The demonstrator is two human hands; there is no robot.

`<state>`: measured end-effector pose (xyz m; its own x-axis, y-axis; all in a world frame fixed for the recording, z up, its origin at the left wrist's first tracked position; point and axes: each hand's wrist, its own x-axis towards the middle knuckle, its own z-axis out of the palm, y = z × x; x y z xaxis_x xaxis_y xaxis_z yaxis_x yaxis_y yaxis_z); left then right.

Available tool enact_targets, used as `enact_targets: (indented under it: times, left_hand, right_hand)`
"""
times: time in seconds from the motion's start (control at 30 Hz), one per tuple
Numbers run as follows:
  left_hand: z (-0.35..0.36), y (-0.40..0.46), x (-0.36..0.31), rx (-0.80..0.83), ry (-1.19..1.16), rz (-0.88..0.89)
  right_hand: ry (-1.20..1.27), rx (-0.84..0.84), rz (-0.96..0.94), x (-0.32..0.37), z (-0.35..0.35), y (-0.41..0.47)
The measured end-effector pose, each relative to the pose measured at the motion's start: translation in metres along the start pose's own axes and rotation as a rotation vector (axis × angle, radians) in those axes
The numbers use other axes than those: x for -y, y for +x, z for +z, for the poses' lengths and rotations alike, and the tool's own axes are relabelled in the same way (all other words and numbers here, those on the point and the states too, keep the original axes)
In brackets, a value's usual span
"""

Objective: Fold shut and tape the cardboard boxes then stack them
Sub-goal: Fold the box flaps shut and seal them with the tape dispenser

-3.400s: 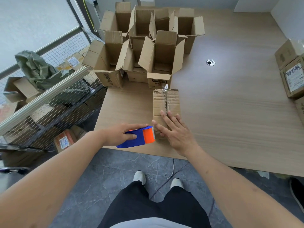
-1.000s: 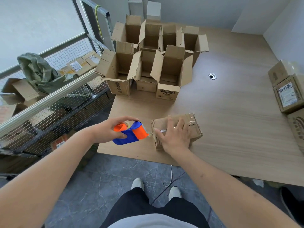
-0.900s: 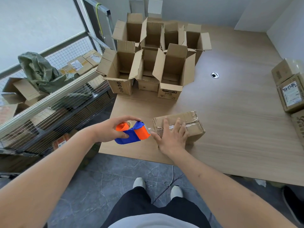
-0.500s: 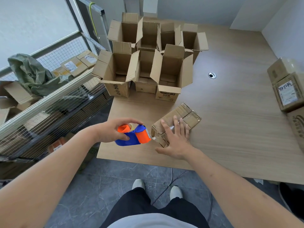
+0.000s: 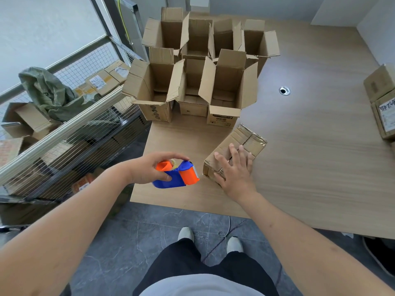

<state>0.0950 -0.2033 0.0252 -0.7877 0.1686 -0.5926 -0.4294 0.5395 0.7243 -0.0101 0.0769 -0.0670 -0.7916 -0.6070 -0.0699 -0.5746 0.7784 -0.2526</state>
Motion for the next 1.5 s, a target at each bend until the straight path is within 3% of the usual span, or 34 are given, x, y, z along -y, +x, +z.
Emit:
enact_targets:
  times: [0.23, 0.47, 0.6, 0.67, 0.8, 1.1, 1.3, 1.5]
  left_hand:
    - [0.005, 0.001, -0.004, -0.004, 0.009, -0.008]
    - [0.014, 0.001, -0.022, -0.023, 0.029, 0.04]
    - [0.023, 0.001, -0.03, -0.042, 0.01, 0.083]
    - [0.028, 0.0, -0.034, -0.048, -0.001, 0.103]
    - [0.036, 0.0, -0.042, -0.037, -0.032, 0.142]
    - [0.054, 0.004, -0.051, -0.069, 0.039, 0.129]
    - [0.046, 0.002, -0.04, -0.105, 0.21, 0.083]
    - [0.038, 0.008, -0.032, -0.081, 0.181, 0.046]
  right_hand:
    - [0.003, 0.137, -0.199, -0.033, -0.024, 0.022]
    - [0.173, 0.256, -0.243, -0.038, -0.048, 0.013]
    - [0.646, 0.169, -0.13, -0.018, -0.064, 0.0]
    - [0.901, 0.248, -0.056, -0.005, -0.076, -0.005]
    - [1.066, 0.359, -0.026, 0.003, -0.084, -0.012]
    - [1.066, 0.076, 0.107, -0.003, -0.075, -0.02]
    - [1.06, -0.066, 0.372, -0.029, -0.071, -0.025]
    - [0.917, -0.143, 0.516, -0.066, -0.067, -0.031]
